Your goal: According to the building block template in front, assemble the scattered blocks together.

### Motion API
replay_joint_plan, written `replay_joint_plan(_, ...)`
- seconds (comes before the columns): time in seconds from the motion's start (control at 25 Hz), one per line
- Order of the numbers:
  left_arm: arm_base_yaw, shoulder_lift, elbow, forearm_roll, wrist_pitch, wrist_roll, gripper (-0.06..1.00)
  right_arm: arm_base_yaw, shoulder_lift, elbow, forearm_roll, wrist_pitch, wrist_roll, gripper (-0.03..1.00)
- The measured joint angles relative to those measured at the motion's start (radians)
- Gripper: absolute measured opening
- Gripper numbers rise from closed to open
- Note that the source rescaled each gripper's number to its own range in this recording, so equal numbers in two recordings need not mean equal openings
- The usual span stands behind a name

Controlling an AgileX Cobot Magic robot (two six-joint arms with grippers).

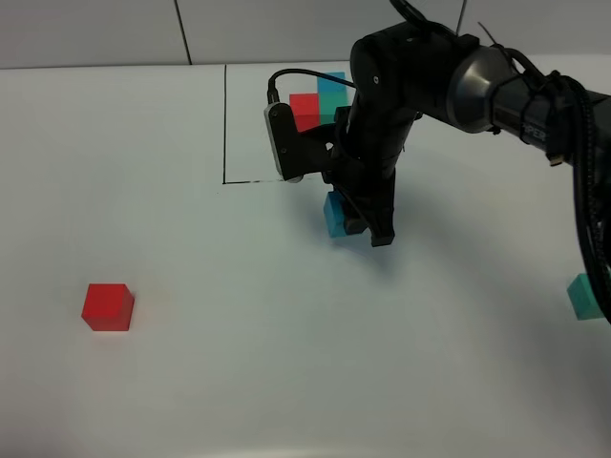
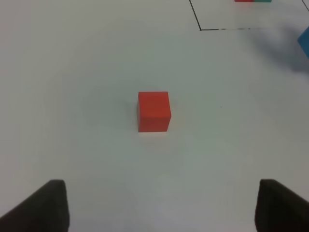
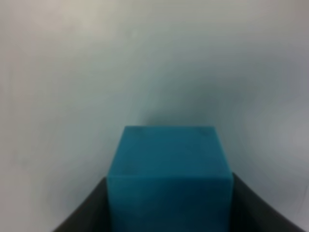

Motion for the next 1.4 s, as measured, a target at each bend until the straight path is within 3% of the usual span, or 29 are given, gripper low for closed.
replay_joint_plan(0.36,0.0,0.0,0.0,0.0,0.0,0.0,0.88,0.0,0.135,-0.186,0.001,0.118,0.006,0.0)
replay_joint_plan(1.4,0.0,0.0,0.0,0.0,0.0,0.001,0.88,-0.002,0.187,-0.2,-0.057,0.109,0.311,0.0)
